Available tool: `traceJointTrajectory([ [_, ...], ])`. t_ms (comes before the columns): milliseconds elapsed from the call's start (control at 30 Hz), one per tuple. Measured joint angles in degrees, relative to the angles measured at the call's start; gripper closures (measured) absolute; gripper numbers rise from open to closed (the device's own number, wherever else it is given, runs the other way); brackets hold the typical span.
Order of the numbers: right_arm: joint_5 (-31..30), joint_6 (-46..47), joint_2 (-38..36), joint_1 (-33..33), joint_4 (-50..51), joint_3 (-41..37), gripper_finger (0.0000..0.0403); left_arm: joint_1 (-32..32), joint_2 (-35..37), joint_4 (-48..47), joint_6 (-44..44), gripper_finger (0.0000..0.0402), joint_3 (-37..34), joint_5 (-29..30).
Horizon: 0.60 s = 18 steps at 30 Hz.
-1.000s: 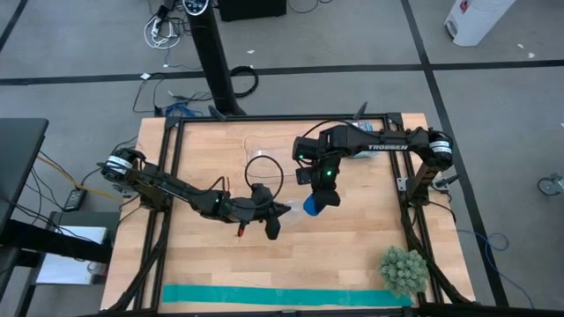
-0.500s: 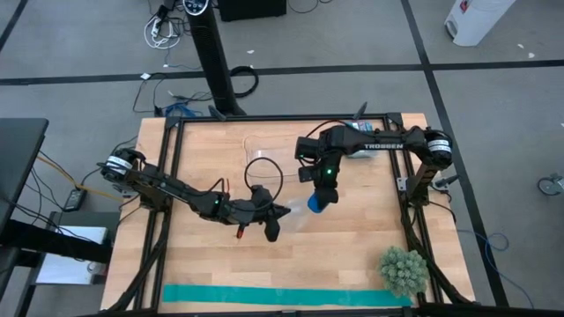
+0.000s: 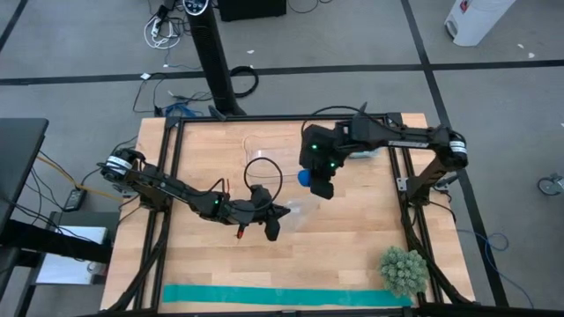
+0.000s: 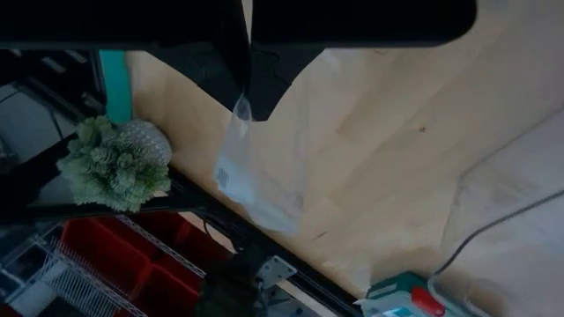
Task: Roll bandage
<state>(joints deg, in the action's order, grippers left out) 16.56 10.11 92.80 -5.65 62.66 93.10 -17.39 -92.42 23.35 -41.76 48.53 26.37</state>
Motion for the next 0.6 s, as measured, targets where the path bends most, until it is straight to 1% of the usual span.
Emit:
traceJointTrajectory([
  [133, -5.3, 4.4, -3.6, 2.6, -6.2, -4.2, 0.0398, 0.0, 0.0, -0.2, -2.1, 0.0401, 0.0, 0.0],
  [300, -12.8, 12.3, -10.2, 7.3, -15.6, -13.9, 0.0398, 0.0, 0.0, -0.4, -2.8, 0.0401, 0.0, 0.1],
  [367, -13.6, 15.4, -13.0, 8.6, -20.1, -17.6, 0.0398, 0.0, 0.0, -0.5, -3.4, 0.0401, 0.0, 0.1],
  [433, -13.7, 18.2, -14.6, 9.4, -22.3, -20.9, 0.0398, 0.0, 0.0, -0.4, -3.5, 0.0401, 0.0, 0.2],
  [500, -13.4, 20.1, -15.1, 10.4, -23.9, -23.5, 0.0398, 0.1, 0.0, -0.4, -3.5, 0.0401, 0.0, 0.2],
  [600, -13.1, 21.3, -15.2, 11.7, -25.5, -25.3, 0.0398, 0.1, 0.0, -0.4, -3.6, 0.0401, 0.0, 0.2],
])
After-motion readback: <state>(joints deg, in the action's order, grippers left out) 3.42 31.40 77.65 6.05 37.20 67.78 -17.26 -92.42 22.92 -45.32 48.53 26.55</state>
